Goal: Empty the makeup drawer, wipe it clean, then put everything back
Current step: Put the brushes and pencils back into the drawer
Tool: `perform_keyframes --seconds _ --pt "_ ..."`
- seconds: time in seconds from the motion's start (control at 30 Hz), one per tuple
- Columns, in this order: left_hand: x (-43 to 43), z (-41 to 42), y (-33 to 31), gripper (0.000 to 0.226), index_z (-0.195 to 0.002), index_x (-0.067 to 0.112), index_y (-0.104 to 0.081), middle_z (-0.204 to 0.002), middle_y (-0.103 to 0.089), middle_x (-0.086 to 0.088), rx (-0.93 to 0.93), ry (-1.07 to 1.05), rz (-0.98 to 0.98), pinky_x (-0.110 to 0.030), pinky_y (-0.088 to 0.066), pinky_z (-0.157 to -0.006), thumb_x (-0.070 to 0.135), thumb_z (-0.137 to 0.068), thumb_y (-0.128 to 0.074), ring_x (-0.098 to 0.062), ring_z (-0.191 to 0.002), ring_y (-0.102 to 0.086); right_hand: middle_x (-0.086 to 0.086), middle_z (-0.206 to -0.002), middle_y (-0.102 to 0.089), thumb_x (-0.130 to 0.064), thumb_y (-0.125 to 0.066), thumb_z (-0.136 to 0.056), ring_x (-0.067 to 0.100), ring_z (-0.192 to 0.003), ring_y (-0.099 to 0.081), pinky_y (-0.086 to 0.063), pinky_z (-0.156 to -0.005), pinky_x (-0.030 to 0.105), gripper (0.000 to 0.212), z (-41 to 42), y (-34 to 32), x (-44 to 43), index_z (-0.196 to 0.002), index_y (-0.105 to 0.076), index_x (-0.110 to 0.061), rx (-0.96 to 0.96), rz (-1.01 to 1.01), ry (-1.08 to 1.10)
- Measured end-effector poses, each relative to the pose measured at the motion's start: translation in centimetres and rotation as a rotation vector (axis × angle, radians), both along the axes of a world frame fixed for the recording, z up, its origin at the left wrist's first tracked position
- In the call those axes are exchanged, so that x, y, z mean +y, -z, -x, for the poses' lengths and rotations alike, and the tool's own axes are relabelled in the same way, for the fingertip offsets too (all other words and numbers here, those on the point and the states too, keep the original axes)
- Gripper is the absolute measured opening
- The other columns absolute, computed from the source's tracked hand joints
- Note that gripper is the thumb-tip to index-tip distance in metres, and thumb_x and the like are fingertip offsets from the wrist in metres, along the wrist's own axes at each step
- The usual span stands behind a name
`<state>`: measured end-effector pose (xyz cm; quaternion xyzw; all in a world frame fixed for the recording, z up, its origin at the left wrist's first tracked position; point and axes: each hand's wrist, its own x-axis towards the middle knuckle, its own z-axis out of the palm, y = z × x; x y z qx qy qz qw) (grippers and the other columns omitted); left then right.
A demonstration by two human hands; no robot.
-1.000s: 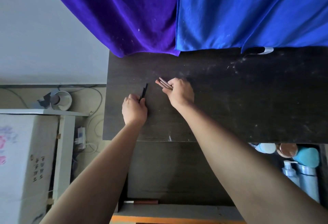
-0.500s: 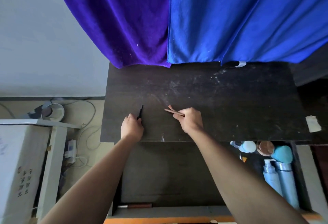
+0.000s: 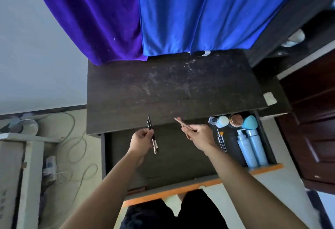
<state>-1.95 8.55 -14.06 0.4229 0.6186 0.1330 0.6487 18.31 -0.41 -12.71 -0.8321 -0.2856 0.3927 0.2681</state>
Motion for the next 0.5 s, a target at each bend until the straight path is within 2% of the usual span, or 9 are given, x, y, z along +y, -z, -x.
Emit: perform_keyframes --seconds 0.07,0.13,0.2,0.23,0.27,0.33,0.37,0.43,0.5 --pt "-2.5 -0.4 0.6 0.024 -0.075 0.008 -0.061 -0.068 -0.056 -0.006 -0.003 -0.001 0.027 -0.029 -0.048 -0.060 0.011 -0.098 -0.055 -0.018 -0.061 -0.052 -0.004 -0.060 -0.065 -0.039 -0.070 -0.089 0.005 -0.058 -0.056 -0.038 -0.054 0.017 0.015 -0.2 0.6 -2.7 -0.082 -0.078 -0.028 0.020 0.054 -0.026" --pt "-4.9 -0.5 1.5 0.022 -0.076 0.008 -0.063 -0.070 -0.062 -0.007 0.016 -0.025 0.042 -0.031 -0.054 -0.063 0.010 -0.096 -0.056 -0.018 -0.060 -0.056 -0.001 -0.073 -0.067 -0.040 -0.070 -0.089 0.006 -0.075 -0.057 -0.035 -0.054 0.011 0.016 -0.6 1.9 -5.3 -0.078 -0.076 -0.029 0.020 0.120 -0.065" --pt "-6.9 -0.4 2.6 0.018 -0.075 0.010 -0.064 -0.072 -0.068 -0.008 0.062 -0.042 0.021 -0.042 -0.059 -0.073 0.010 -0.092 -0.059 -0.022 -0.063 -0.062 -0.003 -0.089 -0.068 -0.040 -0.071 -0.088 -0.002 -0.099 -0.054 -0.034 -0.058 0.008 0.020 -1.1 3.5 -7.5 -0.073 -0.076 -0.027 0.004 0.168 -0.113" --pt "-7.8 -0.3 2.9 0.017 -0.073 0.012 -0.063 -0.072 -0.070 -0.008 0.090 -0.047 0.020 -0.047 -0.059 -0.076 0.010 -0.090 -0.062 -0.023 -0.064 -0.063 -0.005 -0.092 -0.069 -0.039 -0.071 -0.087 -0.009 -0.104 -0.052 -0.033 -0.059 0.008 0.022 -1.3 4.2 -8.4 -0.071 -0.076 -0.025 0.007 0.190 -0.135" --pt "-8.6 -0.4 3.3 0.016 -0.073 0.013 -0.063 -0.071 -0.069 -0.008 0.108 -0.061 0.024 -0.050 -0.059 -0.077 0.008 -0.088 -0.063 -0.022 -0.064 -0.063 -0.007 -0.088 -0.068 -0.039 -0.071 -0.087 -0.012 -0.098 -0.055 -0.034 -0.058 0.009 0.024 -1.5 5.0 -9.1 -0.068 -0.075 -0.024 0.011 0.208 -0.157" --pt "-10.0 -0.7 4.3 0.015 -0.072 0.013 -0.062 -0.069 -0.068 -0.007 0.147 -0.114 0.049 -0.052 -0.058 -0.078 0.006 -0.084 -0.067 -0.023 -0.064 -0.063 -0.007 -0.068 -0.064 -0.040 -0.070 -0.088 -0.002 -0.065 -0.059 -0.036 -0.052 0.012 0.026 -2.1 6.3 -10.1 -0.068 -0.075 -0.024 0.039 0.239 -0.190" --pt "-10.5 -0.9 4.8 0.014 -0.071 0.015 -0.063 -0.069 -0.069 -0.006 0.165 -0.140 0.059 -0.053 -0.058 -0.078 0.008 -0.080 -0.070 -0.025 -0.065 -0.064 -0.007 -0.060 -0.062 -0.040 -0.070 -0.088 0.003 -0.057 -0.056 -0.036 -0.050 0.013 0.027 -2.2 6.9 -10.4 -0.069 -0.075 -0.022 0.040 0.253 -0.210" --pt "-11.4 -1.1 6.7 0.006 -0.068 0.020 -0.067 -0.070 -0.072 -0.004 0.203 -0.154 0.070 -0.053 -0.058 -0.079 0.019 -0.069 -0.072 -0.031 -0.071 -0.070 -0.004 -0.055 -0.062 -0.043 -0.069 -0.088 0.007 -0.051 -0.054 -0.038 -0.050 0.017 0.030 -2.6 8.4 -11.0 -0.070 -0.075 -0.020 0.031 0.266 -0.258" --pt "-12.3 -1.5 8.9 0.006 -0.068 0.026 -0.068 -0.070 -0.073 0.002 0.274 -0.150 0.062 -0.049 -0.058 -0.081 0.025 -0.062 -0.070 -0.030 -0.079 -0.072 -0.004 -0.053 -0.061 -0.044 -0.068 -0.088 0.004 -0.048 -0.052 -0.037 -0.049 0.020 0.031 -2.7 10.0 -11.3 -0.067 -0.072 -0.022 0.032 0.268 -0.281"
